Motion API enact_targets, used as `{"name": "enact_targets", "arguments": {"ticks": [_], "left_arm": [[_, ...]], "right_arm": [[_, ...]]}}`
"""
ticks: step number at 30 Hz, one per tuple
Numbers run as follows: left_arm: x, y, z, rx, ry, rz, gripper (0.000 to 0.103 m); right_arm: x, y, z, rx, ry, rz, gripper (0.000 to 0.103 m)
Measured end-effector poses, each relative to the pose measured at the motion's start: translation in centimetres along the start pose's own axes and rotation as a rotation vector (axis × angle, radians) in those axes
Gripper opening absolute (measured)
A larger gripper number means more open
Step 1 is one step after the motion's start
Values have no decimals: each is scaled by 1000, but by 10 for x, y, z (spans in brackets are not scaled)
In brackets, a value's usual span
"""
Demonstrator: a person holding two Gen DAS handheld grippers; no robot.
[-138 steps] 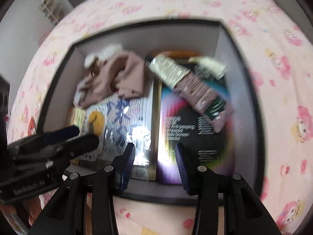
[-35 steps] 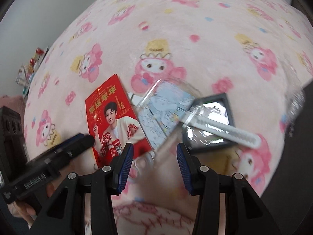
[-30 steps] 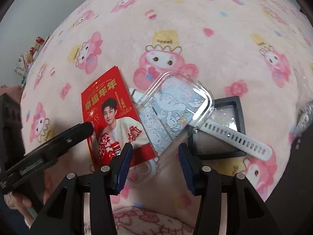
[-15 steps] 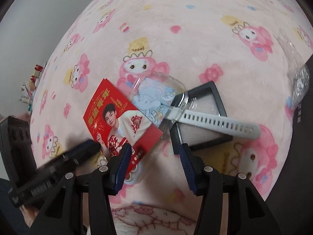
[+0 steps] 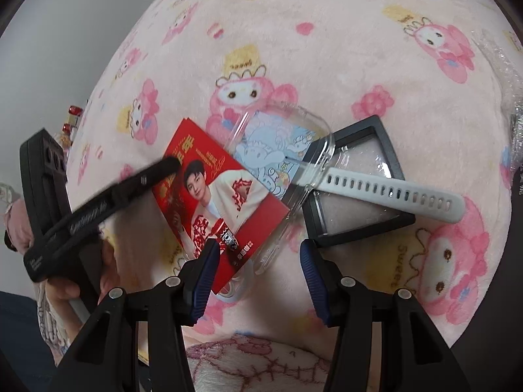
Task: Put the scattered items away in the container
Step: 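Grasp the red envelope with the left gripper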
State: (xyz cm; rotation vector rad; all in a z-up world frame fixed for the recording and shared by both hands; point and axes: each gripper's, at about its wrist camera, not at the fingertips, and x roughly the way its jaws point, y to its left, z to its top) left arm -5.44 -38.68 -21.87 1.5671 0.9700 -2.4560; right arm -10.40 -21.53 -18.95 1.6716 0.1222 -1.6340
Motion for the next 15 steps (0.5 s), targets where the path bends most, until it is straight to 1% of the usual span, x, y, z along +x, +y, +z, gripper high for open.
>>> {"name": "enact_targets", "arguments": {"ticks": [3,4,6,7,8,10,11,13,15], "left_arm": [[-2,-10,-14,12,48,-56,62],[-3,-17,-18,21,56,-62,62],[-9,-27,-24,45,34,-44,62],[-13,-29,-24,53,9,-31,62],[-14,-29,-21,55,-12,-20,62],[-6,-27,-10,43,-19,19,62],[-2,-27,-6,46,-20,37,62],[7,-27,-2,63,-16,47,62],[8,-25,-4,75,-6,61,62]], "right_arm": [[-6,-2,0,6,-23,-12,48],[-8,-5,-1,8,-34,-23,48],[-15,-10,0,13,-63,-56,48],[-18,-12,0,18,-71,-63,48],[-20,-15,1,25,-73,-64,48],[-23,-21,2,37,-73,-63,48],[-22,-23,2,41,-67,-62,48],[-19,-26,0,49,-42,-62,48],[-11,-27,-3,50,2,-49,48]]}}
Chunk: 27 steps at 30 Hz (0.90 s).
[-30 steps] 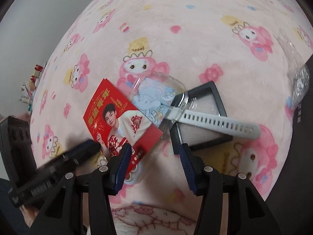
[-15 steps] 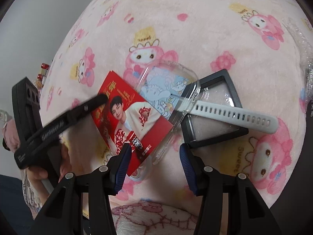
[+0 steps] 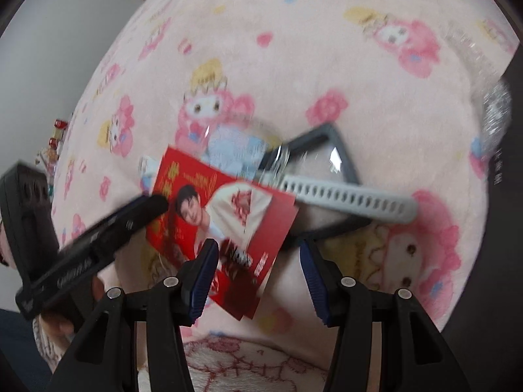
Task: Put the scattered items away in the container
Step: 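Grasp the red envelope with the left gripper, then carry the red envelope with the left gripper into the black box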
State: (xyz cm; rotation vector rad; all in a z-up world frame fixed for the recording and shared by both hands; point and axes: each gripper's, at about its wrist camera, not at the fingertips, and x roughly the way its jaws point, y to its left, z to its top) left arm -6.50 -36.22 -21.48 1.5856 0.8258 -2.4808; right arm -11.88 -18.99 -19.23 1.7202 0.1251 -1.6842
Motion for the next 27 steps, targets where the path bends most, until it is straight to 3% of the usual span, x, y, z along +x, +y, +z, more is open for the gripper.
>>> {"name": "enact_targets", "arguments": {"ticks": [3,7,16,27], "left_arm": [[-4,-5,-7,6,10,-48,62],[-12,-13,-17,9,28,-81,61],[-57,-43,-31,47,-28,-117,61],[-107,-125,-48,162,-77,-171,61]], "right_arm": [[13,-8,-3,45,54,71,48],[2,-9,-4,49,2,93,45],[-41,7,-20,-21,-99,28,45],[-127,-1,-58,-12,-258,23,45]]}}
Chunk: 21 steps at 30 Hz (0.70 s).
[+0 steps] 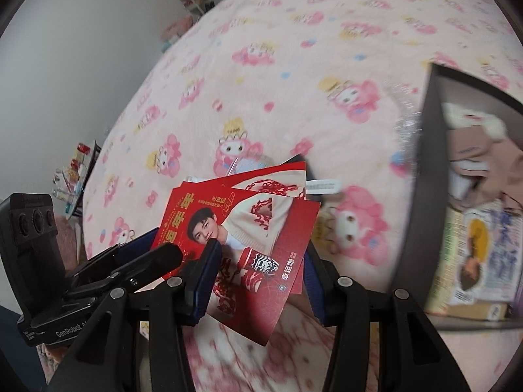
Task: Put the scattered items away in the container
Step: 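Carry the red envelope with the left gripper into the black box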
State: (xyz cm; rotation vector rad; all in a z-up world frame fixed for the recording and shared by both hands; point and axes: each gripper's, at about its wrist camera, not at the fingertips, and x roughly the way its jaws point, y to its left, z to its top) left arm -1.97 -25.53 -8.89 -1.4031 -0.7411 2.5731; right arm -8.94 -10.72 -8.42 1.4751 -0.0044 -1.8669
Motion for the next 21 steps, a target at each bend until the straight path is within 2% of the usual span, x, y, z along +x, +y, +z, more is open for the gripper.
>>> {"name": "enact_targets", "arguments": {"ticks": [7,13,18,21], "left_arm": [[4,-75,-1,89,-5,-82,62],[25,-134,-9,155,20,-147,62],[56,-178,-7,219,78,-110,62],[69,-194,-5,236,90,-118,62]], "right_arm": [[-73,-46,-18,57,-105,-7,45],[-118,-97,-40,117,-146,-46,45],[-147,-133,-52,146,-190,-71,45],[-154,-156,-54,173,-190,-83,45]]}}
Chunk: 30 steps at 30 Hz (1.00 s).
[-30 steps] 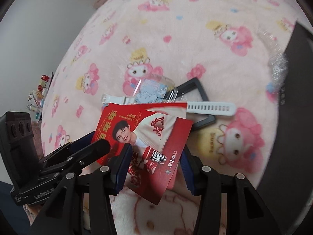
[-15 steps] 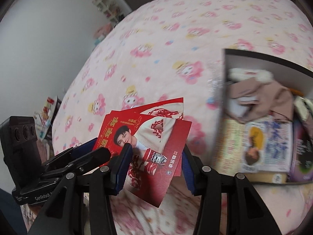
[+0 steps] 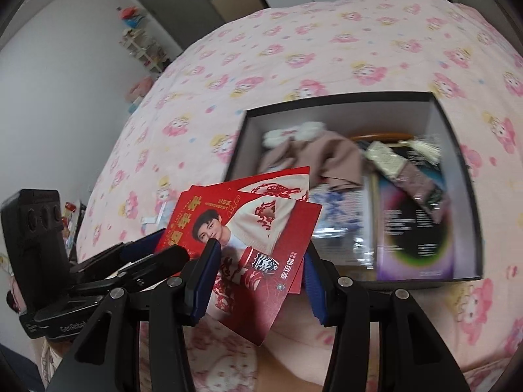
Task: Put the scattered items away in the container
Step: 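Carry the red envelope with the left gripper into the black box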
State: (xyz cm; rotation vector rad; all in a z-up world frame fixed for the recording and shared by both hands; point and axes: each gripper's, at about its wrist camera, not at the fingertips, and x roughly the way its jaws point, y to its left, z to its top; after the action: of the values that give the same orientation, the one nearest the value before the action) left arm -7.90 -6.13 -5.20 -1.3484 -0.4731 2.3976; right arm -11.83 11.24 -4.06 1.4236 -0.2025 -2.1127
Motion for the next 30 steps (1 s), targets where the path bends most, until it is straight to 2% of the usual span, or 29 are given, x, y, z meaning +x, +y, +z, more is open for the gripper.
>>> {"name": "enact_targets", "arguments": {"ticks": [3,7,11,15,18,30], "left_arm": [[18,-8,8,-3,22,-3,62],[43,-15,15,4,59,44,62],[64,-23,16,31,99,65,62],[82,-30,15,50,138,77,62],[95,-31,13,43,170,86,62],[121,-24,6,6,260,108,62]], "right_arm": [[3,-20,8,5,13,-19,45],[12,-44,21,-14,33,-3,45],[16,-67,22,26,21,45,45],[24,-86,18,82,33,32,45],[27,-91,17,81,34,-3,46],[45,-103,16,94,62,-52,46]]}}
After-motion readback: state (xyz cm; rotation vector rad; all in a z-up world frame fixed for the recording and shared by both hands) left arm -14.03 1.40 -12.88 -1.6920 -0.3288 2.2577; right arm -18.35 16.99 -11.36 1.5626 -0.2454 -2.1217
